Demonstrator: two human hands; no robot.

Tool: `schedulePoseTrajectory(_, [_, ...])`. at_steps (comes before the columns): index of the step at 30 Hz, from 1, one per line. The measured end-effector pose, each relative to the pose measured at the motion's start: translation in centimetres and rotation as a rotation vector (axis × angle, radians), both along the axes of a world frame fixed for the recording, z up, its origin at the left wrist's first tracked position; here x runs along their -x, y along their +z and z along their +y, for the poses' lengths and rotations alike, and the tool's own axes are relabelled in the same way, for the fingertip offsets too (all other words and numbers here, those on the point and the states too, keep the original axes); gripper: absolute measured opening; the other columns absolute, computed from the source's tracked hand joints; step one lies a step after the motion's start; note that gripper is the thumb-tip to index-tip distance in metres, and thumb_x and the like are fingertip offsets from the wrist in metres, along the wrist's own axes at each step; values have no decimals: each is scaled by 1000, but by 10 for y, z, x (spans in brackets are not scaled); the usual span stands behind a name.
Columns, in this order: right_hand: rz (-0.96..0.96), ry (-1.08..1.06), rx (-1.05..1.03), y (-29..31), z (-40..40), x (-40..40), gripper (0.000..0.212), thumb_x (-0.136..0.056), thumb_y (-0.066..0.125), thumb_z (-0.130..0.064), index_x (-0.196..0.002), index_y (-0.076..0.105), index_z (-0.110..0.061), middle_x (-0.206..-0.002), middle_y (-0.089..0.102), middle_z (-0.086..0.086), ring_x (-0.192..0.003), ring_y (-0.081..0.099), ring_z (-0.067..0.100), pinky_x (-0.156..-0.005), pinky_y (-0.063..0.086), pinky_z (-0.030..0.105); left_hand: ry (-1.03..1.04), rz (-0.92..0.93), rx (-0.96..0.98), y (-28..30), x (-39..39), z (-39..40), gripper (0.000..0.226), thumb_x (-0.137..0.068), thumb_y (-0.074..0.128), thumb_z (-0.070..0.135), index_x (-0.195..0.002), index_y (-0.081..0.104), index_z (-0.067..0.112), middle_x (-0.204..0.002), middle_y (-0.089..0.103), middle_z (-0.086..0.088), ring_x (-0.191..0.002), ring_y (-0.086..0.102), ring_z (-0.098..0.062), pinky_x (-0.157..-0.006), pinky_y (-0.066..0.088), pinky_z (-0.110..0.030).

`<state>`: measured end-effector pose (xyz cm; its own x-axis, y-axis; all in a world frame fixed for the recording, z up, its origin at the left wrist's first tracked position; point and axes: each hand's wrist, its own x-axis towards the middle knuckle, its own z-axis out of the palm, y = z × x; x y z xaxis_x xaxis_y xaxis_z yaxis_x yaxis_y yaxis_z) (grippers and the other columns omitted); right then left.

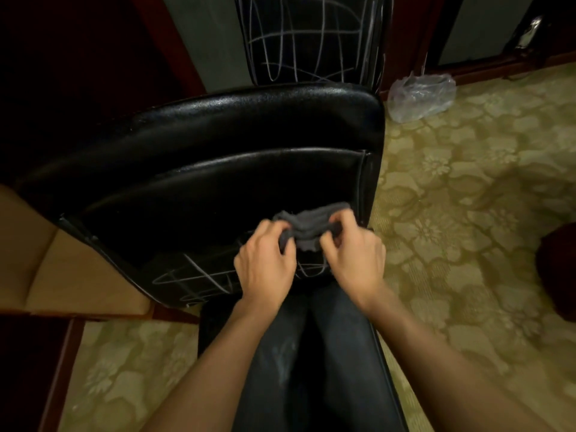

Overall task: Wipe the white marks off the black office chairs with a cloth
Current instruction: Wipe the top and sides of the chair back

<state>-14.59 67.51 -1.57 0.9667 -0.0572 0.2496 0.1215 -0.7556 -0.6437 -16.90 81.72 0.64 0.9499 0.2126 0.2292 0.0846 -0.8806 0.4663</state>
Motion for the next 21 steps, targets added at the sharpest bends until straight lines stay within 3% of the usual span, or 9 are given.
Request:
schedulePoseTrajectory(3, [22,15,7,12,6,4,23,-87,62,-30,-108,60,-20,-73,70,3,-74,68,38,-64,52,43,-42,-11,32,2,7,9,21,-89,66,26,-111,67,23,-101,63,2,-86,66,-27,-67,52,-39])
schedulePoseTrajectory(8, [-243,-51,-110,82,33,-31,20,-86,59,-31,-104,61,-22,-67,62,-6,-70,66,27,-67,53,41,-14,-416,157,58,-22,26,19,-88,64,21,-105,69,17,-100,63,-1,-88,61,-16,-73,46,-26])
schedulePoseTrajectory(12, [-204,-23,-31,77,65,-18,20,-88,59,-30,-107,58,-23,-66,53,-13,-73,66,24,-68,51,40,28,-315,237,46,-11,54,18,-87,66,23,-105,68,23,-111,56,0,-106,51,-14,-88,38,-17])
schedulePoseTrajectory(14, [-224,24,27,68,79,3,20,-87,58,-30,-106,57,-23,-61,44,-16,-71,63,23,-65,45,35,-21,-253,428,36,12,70,19,-87,68,18,-104,67,24,-113,58,3,-108,54,-9,-93,41,-15])
schedulePoseTrajectory(16, [-256,103,56,66,89,20,21,-86,58,-31,-104,58,-20,-62,37,-18,-69,56,21,-65,40,33,-67,-184,743,33,30,87,20,-87,67,12,-104,65,23,-108,64,4,-104,62,-8,-91,50,-25])
schedulePoseTrajectory(19, [-243,221,33,72,110,38,22,-85,56,-37,-98,59,-20,-64,42,-11,-71,50,18,-64,42,36,-78,-99,1195,35,50,120,20,-84,61,17,-104,66,22,-105,70,-2,-103,68,-20,-89,55,-38])
schedulePoseTrajectory(21, [-192,273,7,73,122,43,22,-86,55,-41,-97,58,-22,-65,46,-6,-70,49,16,-63,43,38,-68,-37,1326,36,59,138,21,-85,60,19,-106,67,21,-109,72,-7,-106,68,-24,-92,56,-42])
